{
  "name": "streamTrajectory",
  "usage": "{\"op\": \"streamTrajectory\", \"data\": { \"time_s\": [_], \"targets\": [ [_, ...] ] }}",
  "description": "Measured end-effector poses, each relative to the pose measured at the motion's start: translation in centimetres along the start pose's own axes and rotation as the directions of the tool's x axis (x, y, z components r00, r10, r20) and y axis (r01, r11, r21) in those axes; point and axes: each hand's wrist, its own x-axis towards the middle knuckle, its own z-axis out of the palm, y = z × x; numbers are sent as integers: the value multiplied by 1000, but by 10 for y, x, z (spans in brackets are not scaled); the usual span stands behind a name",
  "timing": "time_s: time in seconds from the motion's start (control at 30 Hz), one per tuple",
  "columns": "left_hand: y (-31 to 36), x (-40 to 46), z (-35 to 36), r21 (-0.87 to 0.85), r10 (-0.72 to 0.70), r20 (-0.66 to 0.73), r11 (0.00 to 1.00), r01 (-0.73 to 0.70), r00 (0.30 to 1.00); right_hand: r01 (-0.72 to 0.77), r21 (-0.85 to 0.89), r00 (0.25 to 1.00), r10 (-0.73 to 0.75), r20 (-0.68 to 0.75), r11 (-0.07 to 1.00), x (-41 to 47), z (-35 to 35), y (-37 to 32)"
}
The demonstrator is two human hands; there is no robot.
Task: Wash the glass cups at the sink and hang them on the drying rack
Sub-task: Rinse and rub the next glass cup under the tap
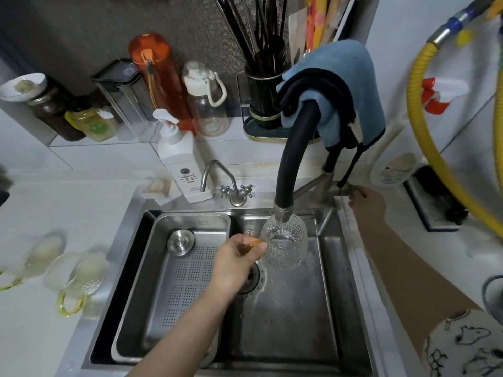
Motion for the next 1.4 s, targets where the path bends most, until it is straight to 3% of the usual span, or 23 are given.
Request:
{"op": "streamTrajectory", "data": {
  "time_s": [0.4,0.53,0.63,0.7,0.77,0.93,1.1,1.23,1.3,1.4],
  "targets": [
    [-3,1,-2,-18,-10,-10,1000,10,1000,6,-28,996,-3,88,1000,-10,-12,-11],
    [-6,-1,-5,-7,-12,-15,1000,12,1000,-91,90,978,71,197,992,-55,-14,-27],
    [-10,0,-12,-12,-25,-17,1000,25,1000,-140,294,872,-23,489,946,-120,-12,-28],
    [-11,1,-16,-50,-36,-10,998,36,999,-87,235,714,-104,693,968,-154,-8,-27],
    [-7,3,-15,-62,-46,25,997,48,999,3,161,632,-126,764,987,-174,-4,-21],
    [-6,-8,-4,-5,-32,166,999,34,986,43,196,777,-156,609,980,-204,-12,-13],
    [1,-8,-25,-139,-46,232,987,79,972,104,133,790,-164,591,986,-220,2,-34],
    [12,-2,-4,-89,5,245,996,17,970,148,193,776,-235,585,970,-214,-14,-54],
    [6,-9,-2,-67,-43,292,996,65,955,104,219,750,-221,623,970,-218,-23,-43],
    [-1,-12,-16,-115,-88,281,985,125,956,170,157,743,-231,628,973,-224,-14,-32]
  ]
}}
